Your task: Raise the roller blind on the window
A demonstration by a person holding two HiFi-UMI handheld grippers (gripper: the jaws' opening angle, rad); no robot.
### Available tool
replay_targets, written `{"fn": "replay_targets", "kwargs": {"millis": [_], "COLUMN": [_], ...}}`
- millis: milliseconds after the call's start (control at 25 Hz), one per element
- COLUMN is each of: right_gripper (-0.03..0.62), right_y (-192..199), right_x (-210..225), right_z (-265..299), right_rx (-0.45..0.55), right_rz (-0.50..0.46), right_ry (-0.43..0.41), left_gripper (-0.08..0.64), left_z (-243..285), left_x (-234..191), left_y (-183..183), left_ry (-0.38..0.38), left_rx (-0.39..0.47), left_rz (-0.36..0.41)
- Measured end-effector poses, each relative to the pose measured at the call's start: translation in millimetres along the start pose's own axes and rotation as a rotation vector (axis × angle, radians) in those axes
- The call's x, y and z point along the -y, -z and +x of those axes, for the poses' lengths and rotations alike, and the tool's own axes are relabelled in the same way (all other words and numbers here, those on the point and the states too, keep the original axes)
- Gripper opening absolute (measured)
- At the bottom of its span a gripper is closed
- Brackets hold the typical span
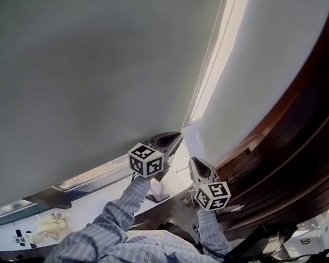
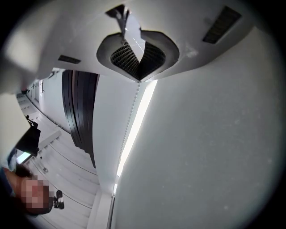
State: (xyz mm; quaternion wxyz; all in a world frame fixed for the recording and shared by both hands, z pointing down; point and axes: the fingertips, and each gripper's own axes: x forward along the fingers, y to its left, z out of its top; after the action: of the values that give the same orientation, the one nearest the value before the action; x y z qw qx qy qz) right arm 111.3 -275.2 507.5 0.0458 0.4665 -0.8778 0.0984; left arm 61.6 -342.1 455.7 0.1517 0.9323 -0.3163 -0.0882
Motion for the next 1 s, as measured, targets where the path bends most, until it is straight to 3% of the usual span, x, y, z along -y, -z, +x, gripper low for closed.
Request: {"fn": "replay_targets", "kwargs": {"millis": [160,240,320,600,720,880,1000], "right_gripper": [0.025,0.108,0.117,0.115,0.020,0.017,0.014], "right_y": [-142.5,-183.2,-207.8,-244.4,-253.1,-251.8,-250.3], "right_x": [-28.2,-40.1,-44.0,-50.6,-52.3,-57.3,-62.1], "right_z": [-7.3,2.8,15.3,22.9,19.8,21.8,22.2], "right_rx": [0.228,0.268,0.291,0.374,0.396,0.394,0.378], "right_rz": [-0.203,-0.246,-0.248,-0.192,-0.209,-0.182,-0.234], "right_ry": [-0.062,-0.109,-0.129,-0.172,-0.168,-0.204,-0.168], "left_gripper": [0.005,0.005,0.005,0.005,0.005,0.005,0.005], "left_z": [-3.2,-1.2,-0.1,-6.0,-9.8,-15.5,-20.0], "left_x": [2.8,9.7,15.9,26.9,24.9,26.4,30.1], "left_y": [-0.6,2.3,5.2,9.0,7.4,7.8,9.4], "left_ry": [0.006,0.020,0.031,0.047,0.037,0.036,0.037], "left_rx": [0.021,0.015,0.014,0.011,0.012,0.016,0.030], "left_rz": [0.006,0.011,0.006,0.004,0.016,0.021,0.013]}}
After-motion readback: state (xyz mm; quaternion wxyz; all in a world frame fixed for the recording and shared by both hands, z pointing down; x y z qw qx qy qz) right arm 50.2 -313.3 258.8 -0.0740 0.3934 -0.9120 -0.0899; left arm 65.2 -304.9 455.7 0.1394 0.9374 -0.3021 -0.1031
